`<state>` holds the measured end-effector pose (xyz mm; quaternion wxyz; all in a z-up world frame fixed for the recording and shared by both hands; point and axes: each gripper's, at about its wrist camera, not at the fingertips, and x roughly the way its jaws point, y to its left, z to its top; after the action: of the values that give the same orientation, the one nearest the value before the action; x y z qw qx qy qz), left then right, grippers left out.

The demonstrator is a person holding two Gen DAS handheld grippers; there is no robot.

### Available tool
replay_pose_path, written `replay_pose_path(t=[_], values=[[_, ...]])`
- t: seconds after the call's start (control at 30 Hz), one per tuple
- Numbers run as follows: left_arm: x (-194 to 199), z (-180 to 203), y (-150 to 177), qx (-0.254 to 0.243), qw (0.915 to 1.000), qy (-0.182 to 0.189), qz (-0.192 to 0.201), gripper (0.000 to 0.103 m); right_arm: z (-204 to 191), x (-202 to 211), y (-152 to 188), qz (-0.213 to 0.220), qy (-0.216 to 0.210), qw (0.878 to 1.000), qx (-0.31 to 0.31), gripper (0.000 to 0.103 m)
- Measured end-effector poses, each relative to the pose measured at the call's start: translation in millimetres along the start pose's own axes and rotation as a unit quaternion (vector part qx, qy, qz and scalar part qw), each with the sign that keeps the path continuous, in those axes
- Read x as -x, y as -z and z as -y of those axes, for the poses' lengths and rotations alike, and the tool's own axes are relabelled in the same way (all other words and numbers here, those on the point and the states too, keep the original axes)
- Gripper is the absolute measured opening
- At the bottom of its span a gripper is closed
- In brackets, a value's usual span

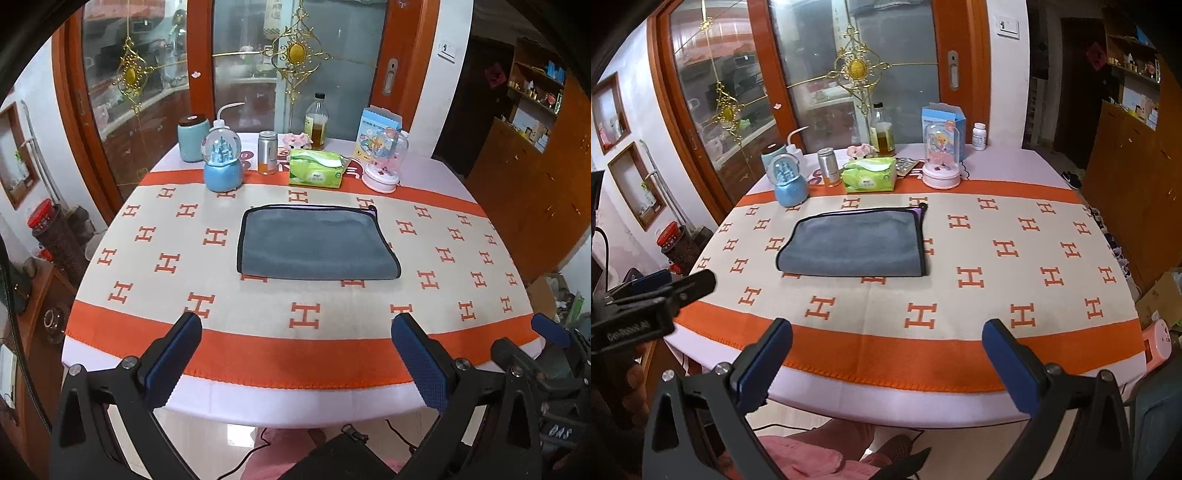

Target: Fold towel

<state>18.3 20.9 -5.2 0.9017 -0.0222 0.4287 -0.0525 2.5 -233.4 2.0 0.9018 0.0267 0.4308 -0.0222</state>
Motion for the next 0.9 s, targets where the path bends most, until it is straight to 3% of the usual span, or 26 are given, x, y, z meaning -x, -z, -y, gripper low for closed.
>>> replay_pose_path(t=[0.9], values=[[9, 5, 14, 0.001, 0.9973, -0.068, 0.029, 0.102, -17, -4, 9, 0.007, -0.009, 1.0, 0.001, 0.103]])
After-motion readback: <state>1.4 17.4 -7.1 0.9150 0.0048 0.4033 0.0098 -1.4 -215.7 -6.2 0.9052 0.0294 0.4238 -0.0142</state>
